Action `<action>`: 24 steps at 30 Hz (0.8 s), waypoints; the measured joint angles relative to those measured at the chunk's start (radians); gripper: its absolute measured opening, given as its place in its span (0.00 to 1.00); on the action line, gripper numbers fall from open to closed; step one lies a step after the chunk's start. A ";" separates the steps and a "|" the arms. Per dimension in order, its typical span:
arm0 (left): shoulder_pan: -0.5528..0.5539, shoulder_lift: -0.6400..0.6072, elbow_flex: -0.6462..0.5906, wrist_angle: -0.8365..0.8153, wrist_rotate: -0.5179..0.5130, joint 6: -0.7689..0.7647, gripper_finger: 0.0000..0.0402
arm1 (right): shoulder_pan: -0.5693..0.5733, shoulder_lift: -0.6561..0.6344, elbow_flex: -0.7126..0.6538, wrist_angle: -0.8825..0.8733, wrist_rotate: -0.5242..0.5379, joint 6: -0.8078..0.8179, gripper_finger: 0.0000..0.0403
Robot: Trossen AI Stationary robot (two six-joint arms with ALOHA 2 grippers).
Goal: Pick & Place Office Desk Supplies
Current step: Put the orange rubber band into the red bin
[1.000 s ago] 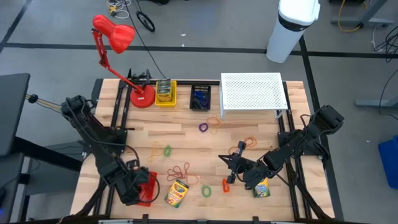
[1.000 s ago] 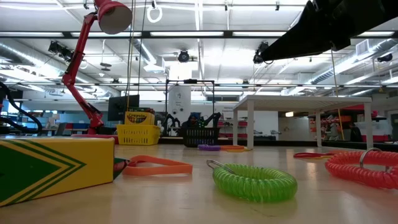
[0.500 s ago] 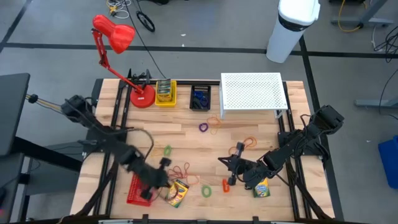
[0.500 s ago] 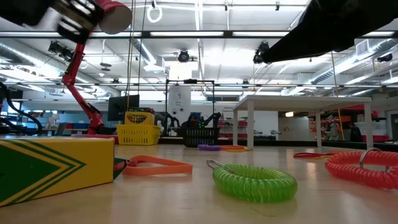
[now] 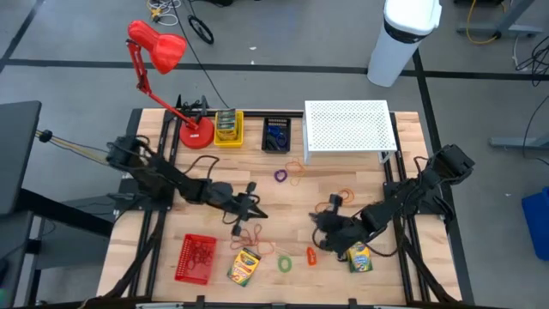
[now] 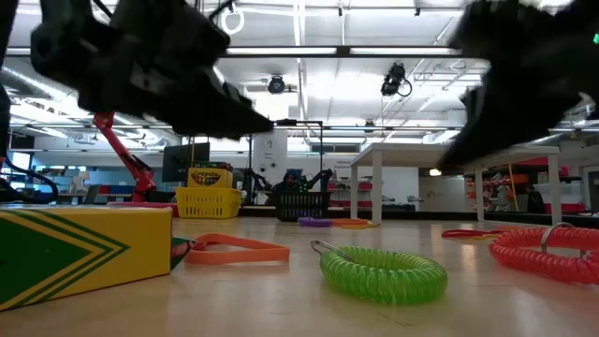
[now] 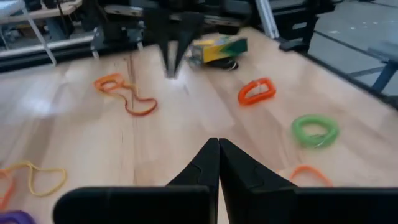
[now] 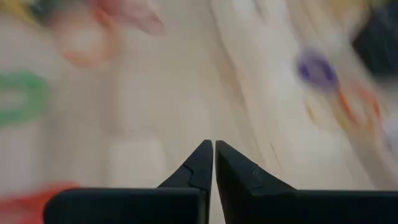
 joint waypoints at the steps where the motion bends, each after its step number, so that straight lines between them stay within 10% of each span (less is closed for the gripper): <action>1: 0.008 0.033 0.000 0.031 0.001 -0.002 0.02 | -0.012 -0.005 0.000 -0.077 -0.019 0.069 0.09; 10: 0.001 0.220 0.050 0.158 0.057 -0.041 0.02 | -0.130 -0.036 0.000 -0.616 -0.092 0.597 0.25; 24: -0.005 0.229 0.076 0.146 0.072 -0.049 0.03 | -0.250 -0.035 0.000 -0.593 -0.229 0.569 0.30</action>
